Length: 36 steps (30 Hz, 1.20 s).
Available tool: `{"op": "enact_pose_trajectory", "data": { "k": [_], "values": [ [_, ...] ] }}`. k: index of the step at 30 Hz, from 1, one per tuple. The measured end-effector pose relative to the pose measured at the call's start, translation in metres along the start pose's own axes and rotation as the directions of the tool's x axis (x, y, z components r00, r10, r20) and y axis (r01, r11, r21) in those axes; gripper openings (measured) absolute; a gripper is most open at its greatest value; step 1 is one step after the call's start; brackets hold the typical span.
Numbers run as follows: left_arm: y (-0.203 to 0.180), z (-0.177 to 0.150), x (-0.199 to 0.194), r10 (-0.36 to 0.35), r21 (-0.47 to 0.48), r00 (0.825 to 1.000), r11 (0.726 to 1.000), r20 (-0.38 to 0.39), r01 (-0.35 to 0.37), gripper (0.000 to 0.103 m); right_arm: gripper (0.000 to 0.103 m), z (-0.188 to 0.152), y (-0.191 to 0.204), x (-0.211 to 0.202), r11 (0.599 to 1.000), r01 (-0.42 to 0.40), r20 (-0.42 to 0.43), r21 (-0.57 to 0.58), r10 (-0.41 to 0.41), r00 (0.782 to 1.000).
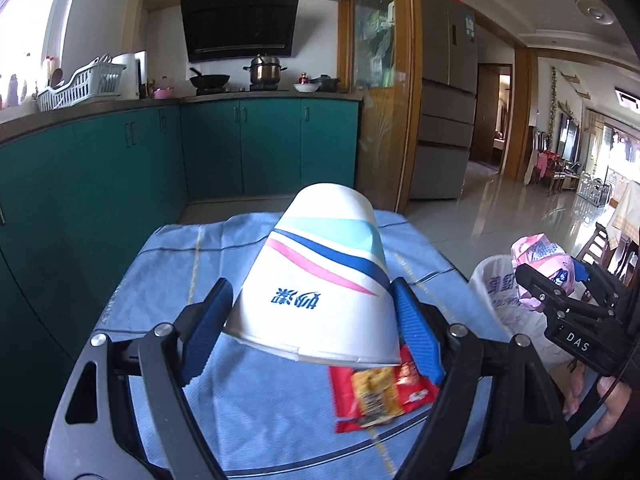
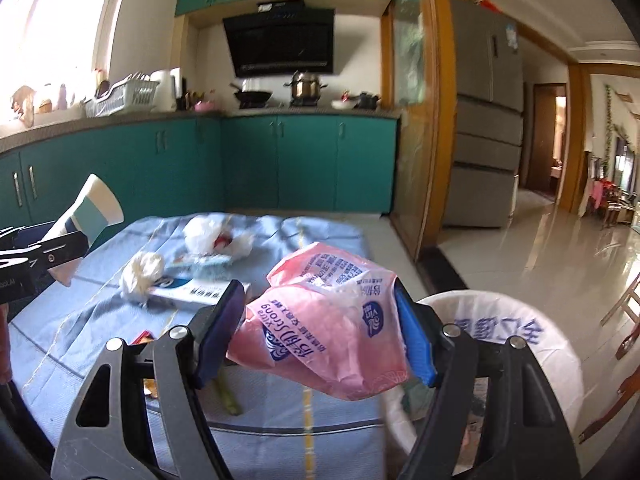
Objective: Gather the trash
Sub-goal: 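Carry the cup and packet over the wastebasket and open both tools to drop them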
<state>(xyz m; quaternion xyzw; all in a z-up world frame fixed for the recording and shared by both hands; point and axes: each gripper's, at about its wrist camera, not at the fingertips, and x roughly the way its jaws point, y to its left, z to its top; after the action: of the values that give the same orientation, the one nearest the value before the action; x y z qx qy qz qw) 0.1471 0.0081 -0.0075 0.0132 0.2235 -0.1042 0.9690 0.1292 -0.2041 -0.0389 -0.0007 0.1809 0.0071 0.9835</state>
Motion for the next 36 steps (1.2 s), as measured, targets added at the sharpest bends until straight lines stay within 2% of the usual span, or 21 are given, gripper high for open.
{"op": "enact_pose_trajectory", "data": {
  "k": [6, 13, 21, 24, 27, 31, 36],
  "values": [
    [-0.042, 0.019, 0.005, -0.096, 0.014, 0.995, 0.995, 0.007, 0.095, 0.081, 0.072, 0.0, -0.056, -0.011, 0.988, 0.111, -0.001, 0.105, -0.112, 0.994],
    [-0.105, 0.025, 0.029, -0.182, 0.055, 0.983, 0.982, -0.007, 0.182, 0.08, 0.072, -0.008, -0.111, -0.021, 0.956, 0.252, -0.041, 0.151, -0.249, 0.968],
    [-0.164, 0.017, 0.064, -0.22, 0.101, 0.974, 0.969, -0.045, 0.223, 0.08, 0.072, -0.016, -0.147, -0.028, 0.931, 0.323, -0.051, 0.17, -0.319, 0.946],
    [-0.177, 0.014, 0.075, -0.234, 0.108, 0.97, 0.965, -0.067, 0.24, 0.08, 0.072, -0.019, -0.161, -0.019, 0.927, 0.333, -0.093, 0.175, -0.321, 0.942],
    [-0.184, 0.012, 0.085, -0.242, 0.097, 0.966, 0.963, -0.087, 0.25, 0.08, 0.072, -0.024, -0.169, -0.005, 0.922, 0.335, -0.172, 0.193, -0.304, 0.937],
    [-0.193, 0.013, 0.092, -0.232, 0.106, 0.969, 0.965, -0.082, 0.24, 0.08, 0.072, -0.031, -0.166, 0.012, 0.915, 0.37, -0.267, 0.161, -0.32, 0.909],
    [-0.22, 0.014, 0.088, -0.215, 0.141, 0.975, 0.965, -0.056, 0.221, 0.08, 0.072, -0.04, -0.168, 0.024, 0.907, 0.396, -0.334, 0.143, -0.332, 0.882]
  ]
}}
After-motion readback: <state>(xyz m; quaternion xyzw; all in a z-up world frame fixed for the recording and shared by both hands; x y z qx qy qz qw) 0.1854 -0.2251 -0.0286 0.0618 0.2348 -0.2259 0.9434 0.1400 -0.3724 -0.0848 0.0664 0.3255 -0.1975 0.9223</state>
